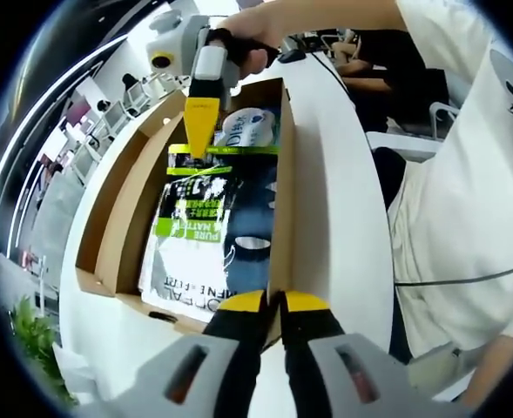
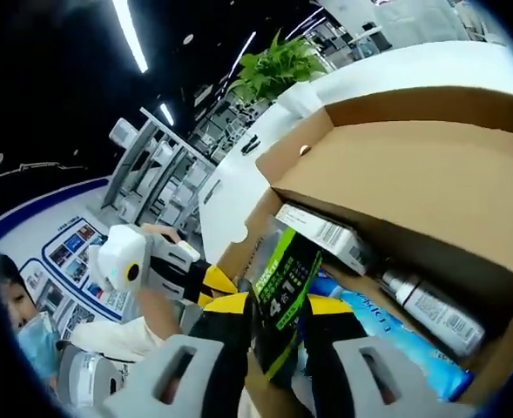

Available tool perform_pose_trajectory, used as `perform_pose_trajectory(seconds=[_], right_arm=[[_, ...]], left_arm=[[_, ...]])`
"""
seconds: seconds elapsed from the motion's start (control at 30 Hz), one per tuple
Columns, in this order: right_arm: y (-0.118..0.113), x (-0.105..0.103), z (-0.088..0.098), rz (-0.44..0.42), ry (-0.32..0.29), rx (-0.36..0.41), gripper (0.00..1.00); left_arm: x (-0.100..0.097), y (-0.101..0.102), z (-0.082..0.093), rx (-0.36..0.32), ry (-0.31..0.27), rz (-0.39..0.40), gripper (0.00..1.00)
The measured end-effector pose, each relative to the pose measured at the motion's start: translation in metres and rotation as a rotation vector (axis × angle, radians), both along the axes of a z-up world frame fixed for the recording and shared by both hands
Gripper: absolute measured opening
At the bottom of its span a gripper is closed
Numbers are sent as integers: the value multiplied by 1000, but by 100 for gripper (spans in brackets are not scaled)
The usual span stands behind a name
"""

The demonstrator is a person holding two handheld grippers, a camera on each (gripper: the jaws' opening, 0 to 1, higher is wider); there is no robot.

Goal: Operate the shoe box by opening the lid, removing the specified soft item, and placing it in the target area until the item is outside and the box remains undamaged.

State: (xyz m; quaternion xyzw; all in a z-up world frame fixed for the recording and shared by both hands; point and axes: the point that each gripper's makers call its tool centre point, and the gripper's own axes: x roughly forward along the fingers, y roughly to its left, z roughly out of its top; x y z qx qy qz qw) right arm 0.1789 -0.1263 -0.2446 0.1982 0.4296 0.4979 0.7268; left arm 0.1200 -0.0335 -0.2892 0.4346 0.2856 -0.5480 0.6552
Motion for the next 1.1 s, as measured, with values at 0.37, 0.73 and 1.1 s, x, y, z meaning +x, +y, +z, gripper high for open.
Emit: perform_pose_trajectory(seconds=[0.37,0.73,1.1], right_arm=[[17,-9,6,26,0,60,19],[19,-4,-1,-12,40,45,14],[21,1,-3,-55,97,51,0]], left_arm=[[0,0,0,2,3,2,6],[-1,0,0,2,7,1,6],[-1,0,0,0,3,5,6]])
